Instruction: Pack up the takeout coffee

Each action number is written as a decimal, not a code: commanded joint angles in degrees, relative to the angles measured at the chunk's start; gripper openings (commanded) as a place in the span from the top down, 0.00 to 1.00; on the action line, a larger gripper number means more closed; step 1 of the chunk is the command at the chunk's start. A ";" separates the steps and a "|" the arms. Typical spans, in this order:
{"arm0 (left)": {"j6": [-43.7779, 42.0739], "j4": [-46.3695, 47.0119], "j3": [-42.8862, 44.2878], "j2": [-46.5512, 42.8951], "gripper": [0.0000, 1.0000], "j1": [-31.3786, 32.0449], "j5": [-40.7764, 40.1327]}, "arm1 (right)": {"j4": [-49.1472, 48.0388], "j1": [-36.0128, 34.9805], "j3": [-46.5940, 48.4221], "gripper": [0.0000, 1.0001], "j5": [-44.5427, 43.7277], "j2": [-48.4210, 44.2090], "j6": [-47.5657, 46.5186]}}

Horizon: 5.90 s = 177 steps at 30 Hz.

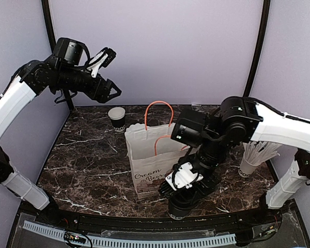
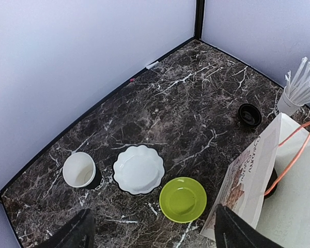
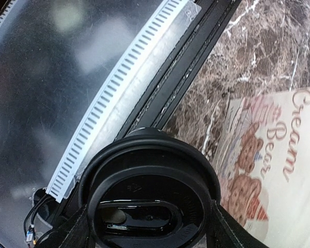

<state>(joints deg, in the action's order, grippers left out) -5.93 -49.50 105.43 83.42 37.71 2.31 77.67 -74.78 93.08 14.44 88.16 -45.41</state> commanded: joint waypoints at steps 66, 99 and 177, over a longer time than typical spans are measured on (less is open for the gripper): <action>-8.67 -3.74 -11.69 11.50 0.13 43.58 -0.76 | 0.15 25.36 9.62 0.01 21.88 -10.76 -2.38; -9.54 -6.63 -12.00 19.16 0.07 43.32 -4.47 | -4.54 30.49 7.12 0.02 18.63 -8.05 -0.68; 1.04 -20.50 23.06 -4.71 0.37 48.31 -23.52 | -8.56 33.04 30.73 0.78 34.94 17.51 12.88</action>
<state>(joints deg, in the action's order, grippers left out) -3.01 -69.63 129.08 80.23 86.08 -8.58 72.82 -41.39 123.00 48.49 104.47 -38.37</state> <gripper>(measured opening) 0.739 0.575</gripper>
